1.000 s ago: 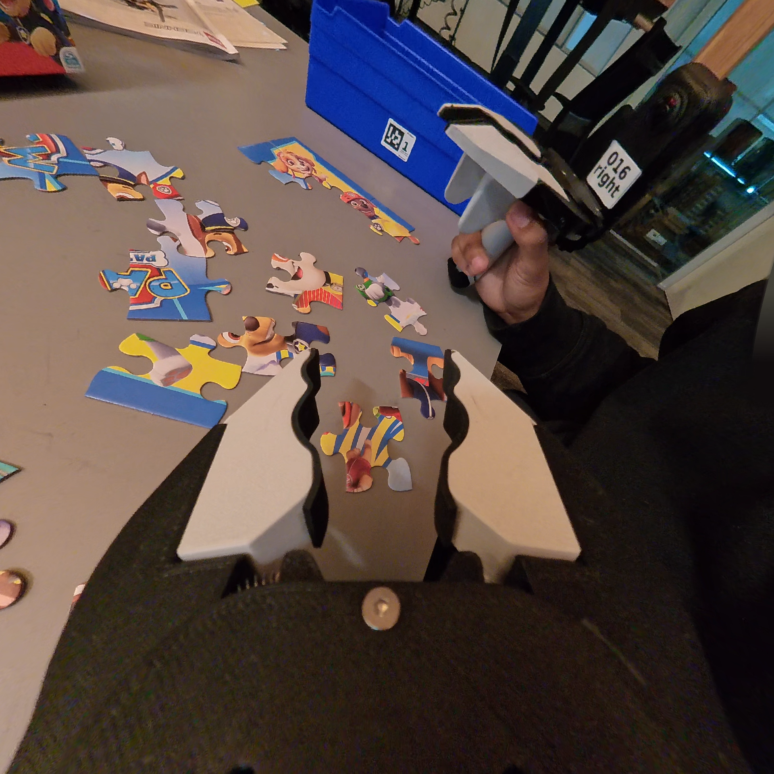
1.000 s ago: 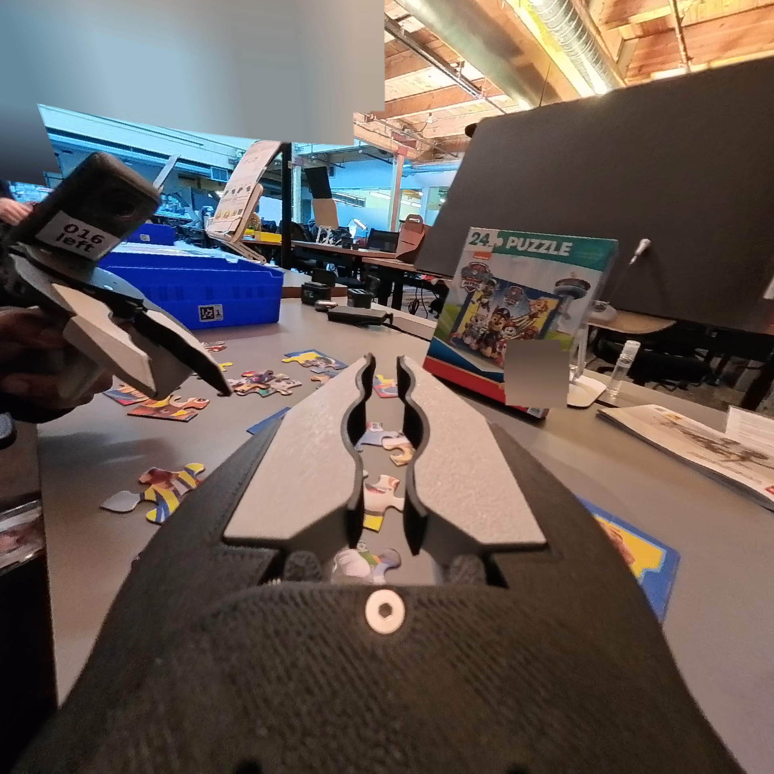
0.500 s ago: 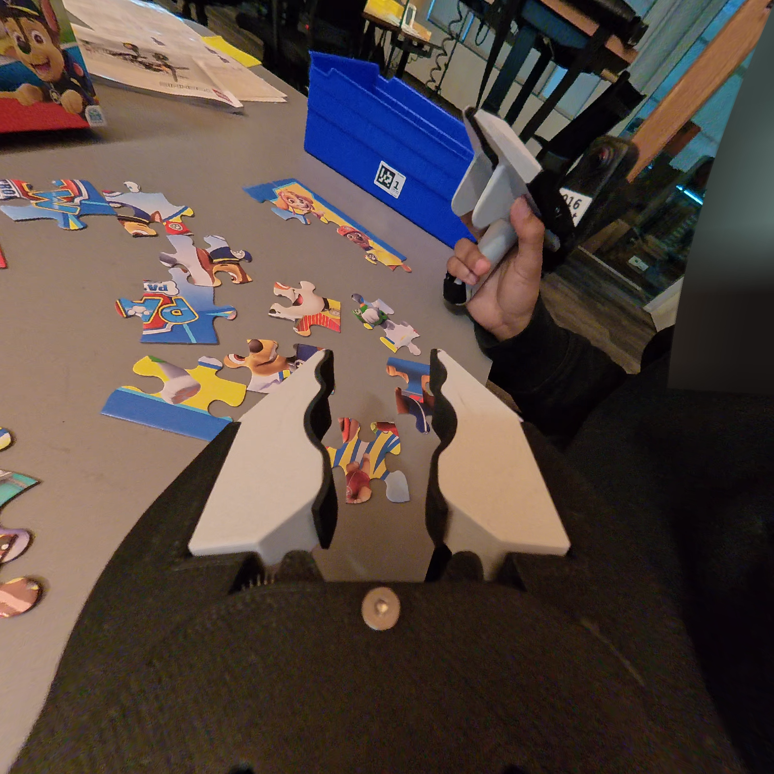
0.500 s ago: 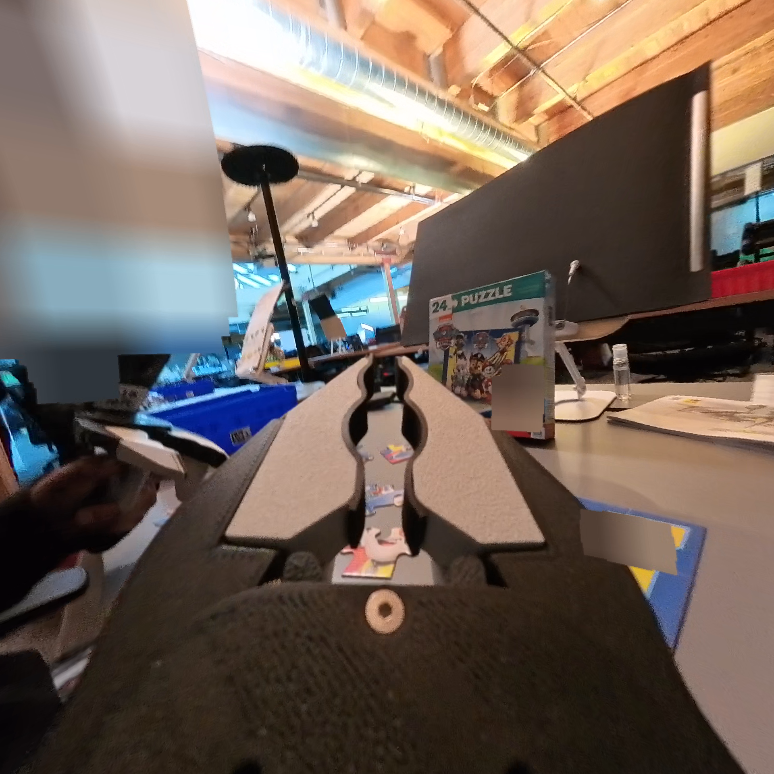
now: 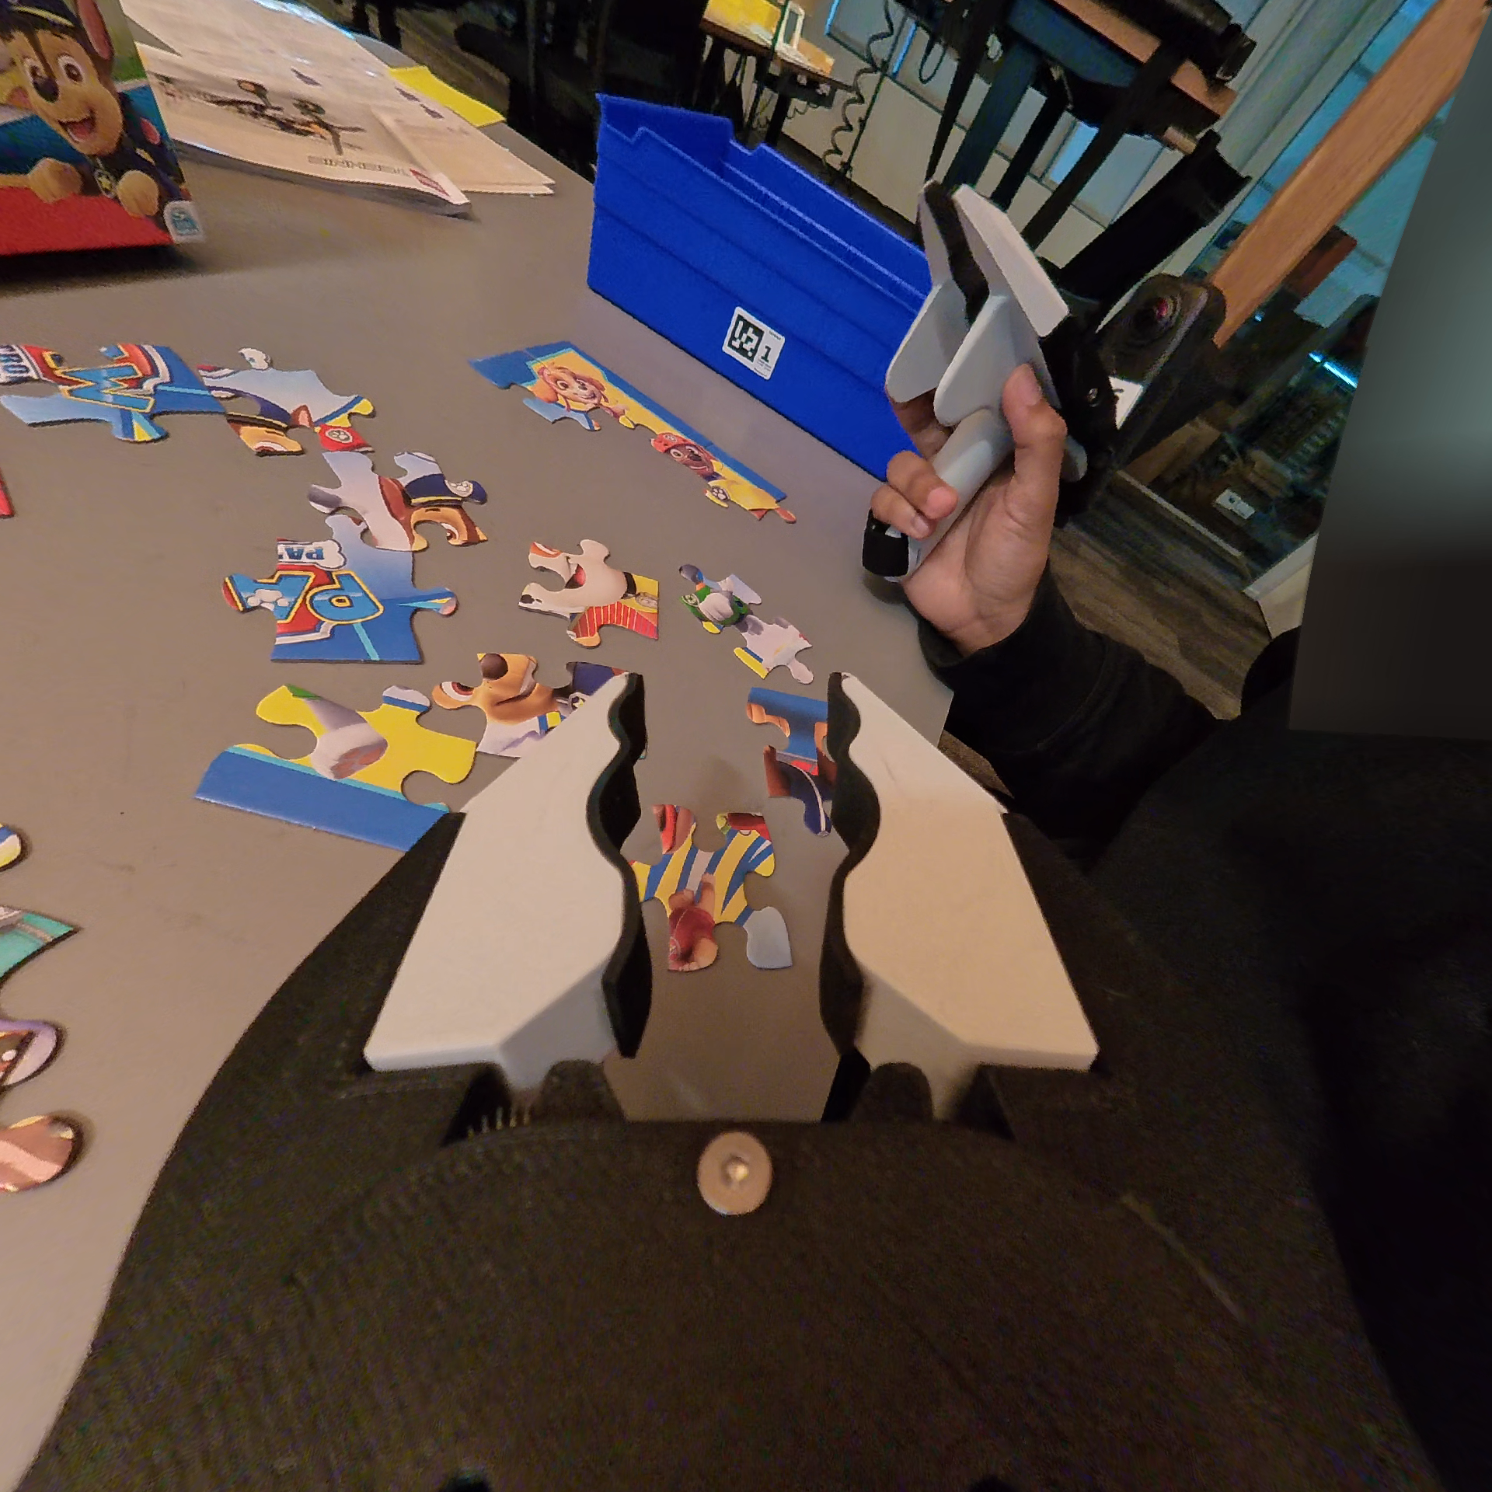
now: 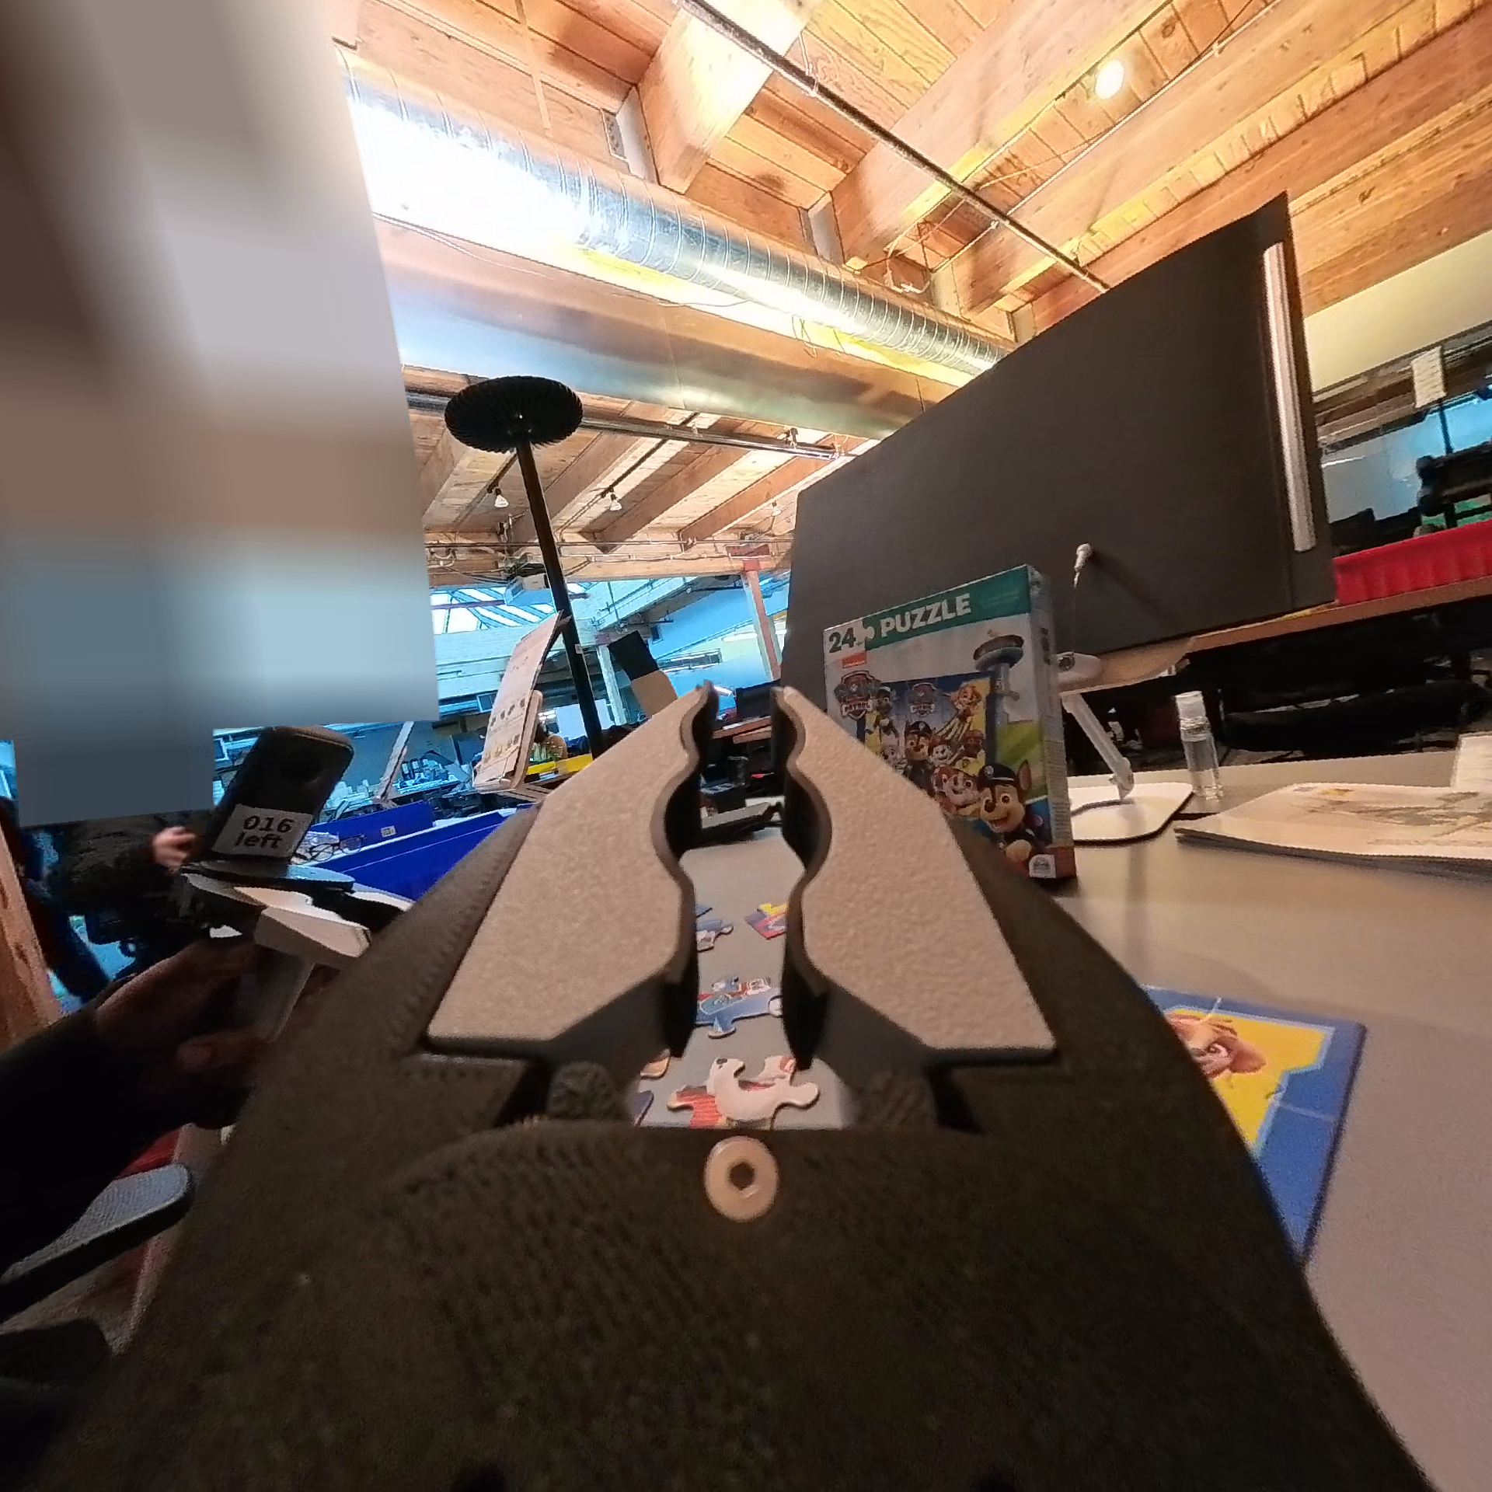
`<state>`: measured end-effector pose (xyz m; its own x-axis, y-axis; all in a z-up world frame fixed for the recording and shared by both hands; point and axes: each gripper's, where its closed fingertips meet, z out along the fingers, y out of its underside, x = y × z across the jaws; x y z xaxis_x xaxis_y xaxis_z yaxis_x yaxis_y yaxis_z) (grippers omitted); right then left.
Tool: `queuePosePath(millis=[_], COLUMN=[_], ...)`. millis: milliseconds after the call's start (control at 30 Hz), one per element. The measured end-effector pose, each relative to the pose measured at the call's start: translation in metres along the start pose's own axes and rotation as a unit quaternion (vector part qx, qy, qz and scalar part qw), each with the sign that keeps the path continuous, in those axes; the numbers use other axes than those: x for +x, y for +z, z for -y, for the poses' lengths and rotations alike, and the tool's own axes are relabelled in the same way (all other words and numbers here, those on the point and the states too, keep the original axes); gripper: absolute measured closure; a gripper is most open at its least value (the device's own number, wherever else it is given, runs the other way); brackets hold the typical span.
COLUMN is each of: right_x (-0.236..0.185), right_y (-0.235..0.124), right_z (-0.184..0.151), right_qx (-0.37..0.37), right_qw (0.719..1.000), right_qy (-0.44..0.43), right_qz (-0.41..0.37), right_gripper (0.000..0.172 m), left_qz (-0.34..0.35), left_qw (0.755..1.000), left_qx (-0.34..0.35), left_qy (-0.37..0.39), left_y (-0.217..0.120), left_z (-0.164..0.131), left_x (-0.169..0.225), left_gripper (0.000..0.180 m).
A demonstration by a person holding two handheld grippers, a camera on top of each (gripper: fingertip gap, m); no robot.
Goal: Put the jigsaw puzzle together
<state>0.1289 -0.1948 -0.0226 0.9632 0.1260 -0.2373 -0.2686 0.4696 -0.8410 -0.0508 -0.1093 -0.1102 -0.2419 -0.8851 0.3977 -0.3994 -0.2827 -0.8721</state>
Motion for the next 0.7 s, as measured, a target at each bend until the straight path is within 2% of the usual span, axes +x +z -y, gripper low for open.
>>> queuePosePath(millis=[700], right_x=[-0.0063], right_y=[0.0036], right_z=[-0.0076], right_qx=[-0.021], right_qw=[1.0], right_qy=[-0.021], right_qz=[0.006], right_gripper=[0.16], left_qz=[0.005], left_qw=[1.0], left_qx=[0.005], left_qy=[-0.005], left_y=[-0.0025], left_z=[0.0001], left_x=[-0.004], left_gripper=[0.136])
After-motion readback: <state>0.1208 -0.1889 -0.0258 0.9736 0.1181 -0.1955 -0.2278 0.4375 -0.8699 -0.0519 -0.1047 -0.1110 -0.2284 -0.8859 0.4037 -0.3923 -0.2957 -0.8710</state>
